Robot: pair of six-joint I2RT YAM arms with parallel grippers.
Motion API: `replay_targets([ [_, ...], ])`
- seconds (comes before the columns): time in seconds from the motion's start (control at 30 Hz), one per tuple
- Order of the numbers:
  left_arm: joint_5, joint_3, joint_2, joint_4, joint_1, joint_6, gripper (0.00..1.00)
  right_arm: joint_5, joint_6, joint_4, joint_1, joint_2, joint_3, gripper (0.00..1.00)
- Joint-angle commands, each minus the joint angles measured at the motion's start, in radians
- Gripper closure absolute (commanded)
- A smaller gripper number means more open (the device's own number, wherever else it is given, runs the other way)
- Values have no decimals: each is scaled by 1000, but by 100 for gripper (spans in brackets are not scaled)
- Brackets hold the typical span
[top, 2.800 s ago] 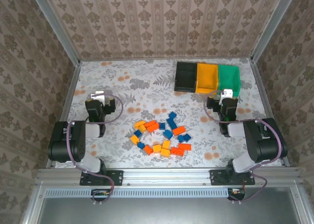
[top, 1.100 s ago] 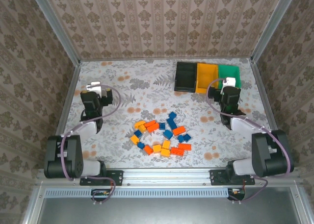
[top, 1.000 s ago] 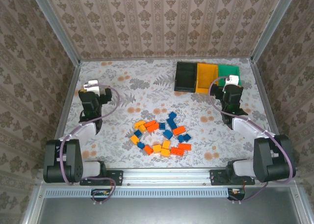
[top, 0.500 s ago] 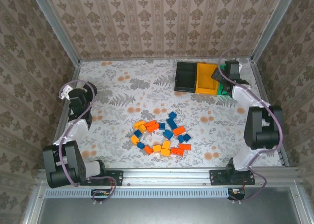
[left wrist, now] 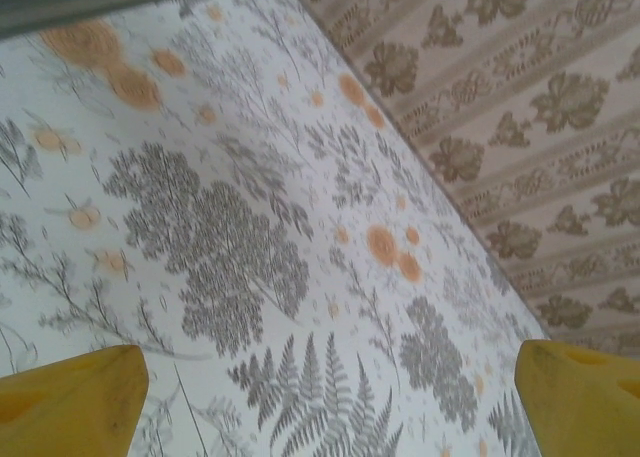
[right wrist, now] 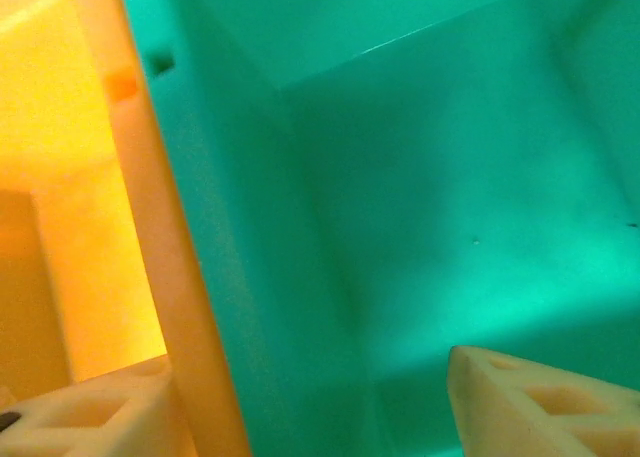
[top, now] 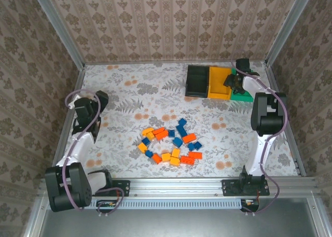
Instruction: Sort the legos into containers by color
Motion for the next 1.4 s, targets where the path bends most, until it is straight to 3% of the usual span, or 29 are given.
replay_targets([
  [0.0,16,12,-30,-71,-32,13,4,-33,-19,-82,0,41,48,45],
  [0.23,-22,27,-50,-161,-119,30,4,-60,-46,-61,34,14,-1,78],
  [0.33,-60,34,-79,-201,-171,54,3,-60,-44,-53,76,-15,-39,98],
  [0.37,-67,35,-90,-212,-188,60,3,-46,-42,-55,100,-28,-54,100],
  [0.63,-138,-12,-198,-260,-298,59,2,48,73,13,341,-112,-181,100],
  [0.87,-159,-30,-291,-342,-313,67,2,84,127,-24,520,-41,-101,100],
  [1.07,-169,-62,-377,-384,-313,76,1,118,128,-59,601,-18,-72,100],
  [1.37,-169,-61,-415,-441,-312,96,1,119,121,-69,646,-66,-159,100],
])
